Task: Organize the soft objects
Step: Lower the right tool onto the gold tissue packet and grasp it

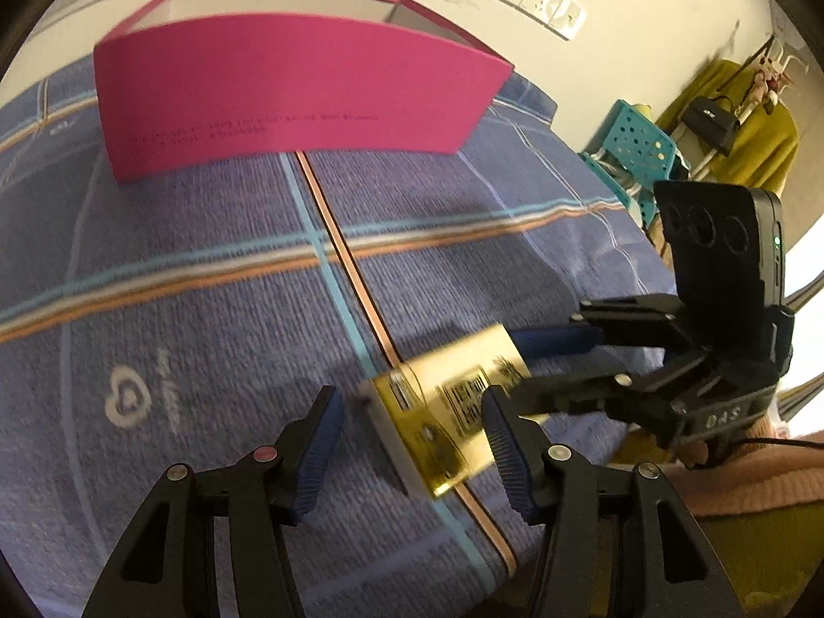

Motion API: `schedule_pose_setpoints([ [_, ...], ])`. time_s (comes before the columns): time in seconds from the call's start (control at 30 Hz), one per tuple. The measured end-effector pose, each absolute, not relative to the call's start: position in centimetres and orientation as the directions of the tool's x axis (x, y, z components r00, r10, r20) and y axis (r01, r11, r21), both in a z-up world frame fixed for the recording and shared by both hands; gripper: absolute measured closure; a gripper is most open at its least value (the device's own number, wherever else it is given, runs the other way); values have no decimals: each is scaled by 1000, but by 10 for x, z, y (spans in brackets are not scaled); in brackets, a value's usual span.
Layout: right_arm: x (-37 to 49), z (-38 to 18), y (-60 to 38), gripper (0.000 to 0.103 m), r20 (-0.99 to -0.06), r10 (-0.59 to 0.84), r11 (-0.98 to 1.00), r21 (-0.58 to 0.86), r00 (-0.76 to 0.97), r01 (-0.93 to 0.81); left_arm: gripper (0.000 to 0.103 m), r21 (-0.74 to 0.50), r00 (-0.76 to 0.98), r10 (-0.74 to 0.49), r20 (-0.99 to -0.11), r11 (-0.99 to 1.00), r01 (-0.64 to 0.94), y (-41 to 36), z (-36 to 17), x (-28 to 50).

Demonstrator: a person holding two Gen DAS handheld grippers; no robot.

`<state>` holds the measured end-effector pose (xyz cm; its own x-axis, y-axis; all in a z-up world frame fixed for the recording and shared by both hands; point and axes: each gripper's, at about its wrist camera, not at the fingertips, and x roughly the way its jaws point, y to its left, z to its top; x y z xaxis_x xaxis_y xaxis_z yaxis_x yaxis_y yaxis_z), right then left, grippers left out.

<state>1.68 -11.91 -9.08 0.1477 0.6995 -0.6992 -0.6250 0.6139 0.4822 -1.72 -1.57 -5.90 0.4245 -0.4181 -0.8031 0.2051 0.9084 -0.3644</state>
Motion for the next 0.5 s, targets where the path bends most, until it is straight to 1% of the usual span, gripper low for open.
schedule_pose_setpoints([
  [0.07,15,-92,-121,59,-695,705,610,491,143,-622,47,-376,420,-429,-800,903,208,-18,-60,-20],
  [0.13,14,-91,-121,63,-693,707,608,492,142,-623,48,-386,416,-437,-797,899,206,-17,-61,-22],
  [0.2,13,-92,-118,64,-690,710,601,494,137,-628,53,-401,408,-451,-794,892,208,-17,-61,-23],
  [0.43,15,-89,-115,71,-689,707,615,488,160,-620,56,-414,410,-460,-788,888,201,-17,-60,-22],
  [0.5,17,-87,-116,71,-690,703,621,477,173,-622,56,-418,416,-464,-782,886,202,-16,-58,-19],
])
